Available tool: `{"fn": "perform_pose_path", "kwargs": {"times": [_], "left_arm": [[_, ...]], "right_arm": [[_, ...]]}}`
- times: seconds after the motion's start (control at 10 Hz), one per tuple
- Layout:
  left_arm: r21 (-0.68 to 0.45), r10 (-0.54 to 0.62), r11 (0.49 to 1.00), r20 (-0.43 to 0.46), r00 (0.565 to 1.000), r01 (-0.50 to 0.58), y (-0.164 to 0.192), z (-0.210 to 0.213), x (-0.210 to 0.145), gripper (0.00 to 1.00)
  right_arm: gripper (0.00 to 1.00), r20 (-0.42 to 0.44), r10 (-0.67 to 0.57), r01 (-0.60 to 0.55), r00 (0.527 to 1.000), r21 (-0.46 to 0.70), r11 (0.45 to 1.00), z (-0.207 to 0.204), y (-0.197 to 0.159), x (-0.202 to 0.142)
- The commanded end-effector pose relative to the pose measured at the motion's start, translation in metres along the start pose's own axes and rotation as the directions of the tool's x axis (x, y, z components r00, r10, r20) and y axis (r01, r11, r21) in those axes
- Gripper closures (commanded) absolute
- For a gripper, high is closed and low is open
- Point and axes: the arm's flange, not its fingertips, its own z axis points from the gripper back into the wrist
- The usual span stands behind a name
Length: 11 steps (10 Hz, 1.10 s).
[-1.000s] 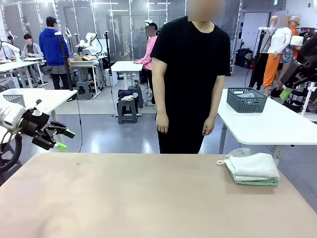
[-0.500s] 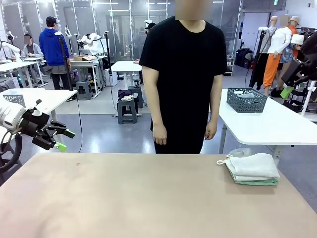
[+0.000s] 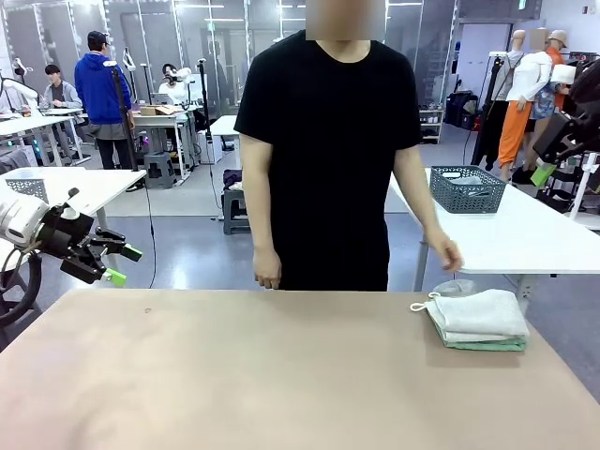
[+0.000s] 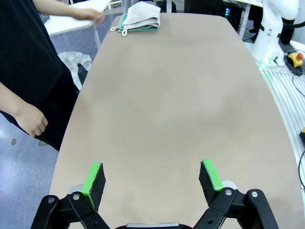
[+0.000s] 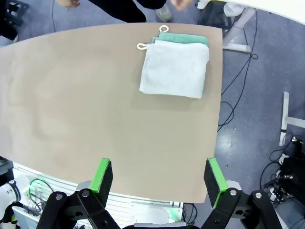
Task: Fold the towels and place them in the basket.
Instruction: Stack the folded Towel with hook on the right side of the table.
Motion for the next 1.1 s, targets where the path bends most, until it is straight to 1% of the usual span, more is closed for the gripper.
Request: {"fn": "perform_pose_path", "kwargs": {"times": [0.0, 1.0], "left_arm": [[0.002, -0.002, 1.0, 0.0, 1.0, 0.002, -0.0004, 0.0005, 0.0009, 0.0], [0.002, -0.002, 1.0, 0.0, 1.0, 0.002, -0.0004, 0.0005, 0.0009, 0.0]], "right_arm": [[0.04, -0.008, -0.005, 0.005, 1.0, 0.003, 1.0, 0.0013, 0.001, -0.0001], [0.04, -0.008, -0.005, 0.005, 1.0, 0.003, 1.0, 0.0013, 0.001, -0.0001]]}}
